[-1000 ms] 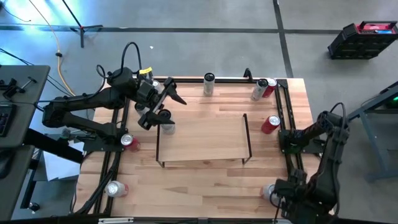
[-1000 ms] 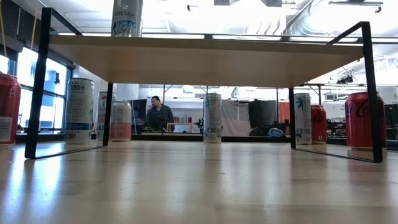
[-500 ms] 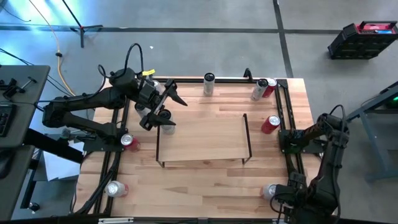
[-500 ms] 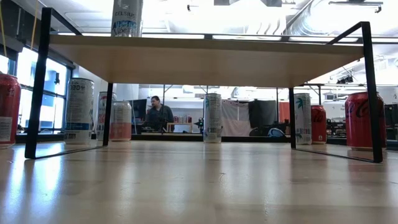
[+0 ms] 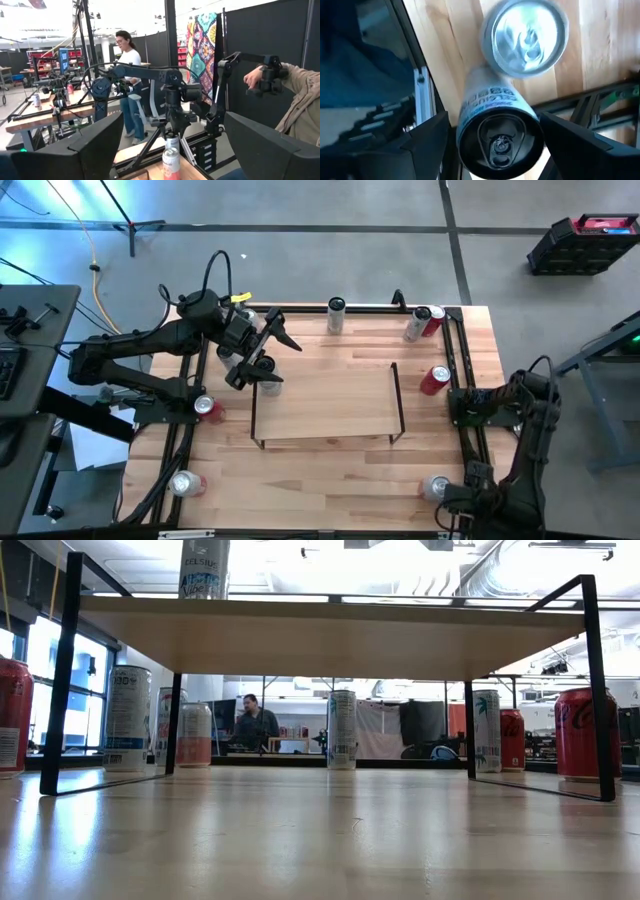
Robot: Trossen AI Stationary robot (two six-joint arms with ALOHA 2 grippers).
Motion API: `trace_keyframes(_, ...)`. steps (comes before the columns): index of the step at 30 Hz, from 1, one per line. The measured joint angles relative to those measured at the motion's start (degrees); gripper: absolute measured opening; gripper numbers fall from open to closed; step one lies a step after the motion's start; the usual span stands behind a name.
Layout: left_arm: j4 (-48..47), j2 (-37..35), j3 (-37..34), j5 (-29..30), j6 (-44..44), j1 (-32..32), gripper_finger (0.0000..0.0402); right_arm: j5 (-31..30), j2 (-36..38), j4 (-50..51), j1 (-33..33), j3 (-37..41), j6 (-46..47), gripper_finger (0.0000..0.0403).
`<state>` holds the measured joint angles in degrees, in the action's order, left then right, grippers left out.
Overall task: Place canned beverage on shelf
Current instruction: Put the bottom white blue soda can aligned with the other white blue soda can on the shelf
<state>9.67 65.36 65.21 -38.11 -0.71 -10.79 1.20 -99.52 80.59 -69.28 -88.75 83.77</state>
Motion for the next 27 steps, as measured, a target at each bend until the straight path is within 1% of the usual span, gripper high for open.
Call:
trace_keyframes(4,0.01,0.00,0.00,0.00,0.00,0.00,0.0337,2.77,-0.40,1.96,0.00,0.00,1.86,0.0299)
trace_keyframes(11,-0.45,0.00,0.00,0.00,0.00,0.00,0.0337,2.92,-0.35,2.00,0.00,0.00,7.44,0.0299)
trace_keyframes(17,-1.23,0.00,0.00,-0.02,0.17,0.17,0.0337,2.70,-0.32,1.33,-0.15,0.07,9.98,0.0299)
trace_keyframes(23,-1.41,0.00,0.00,-0.12,0.04,1.44,0.0337,5.00,-0.18,-5.87,-0.11,5.19,10.32,0.0299)
trace_keyframes(27,-1.40,0.00,0.00,-0.13,0.02,1.64,0.0337,6.12,0.21,-6.93,-0.11,6.16,10.33,0.0296)
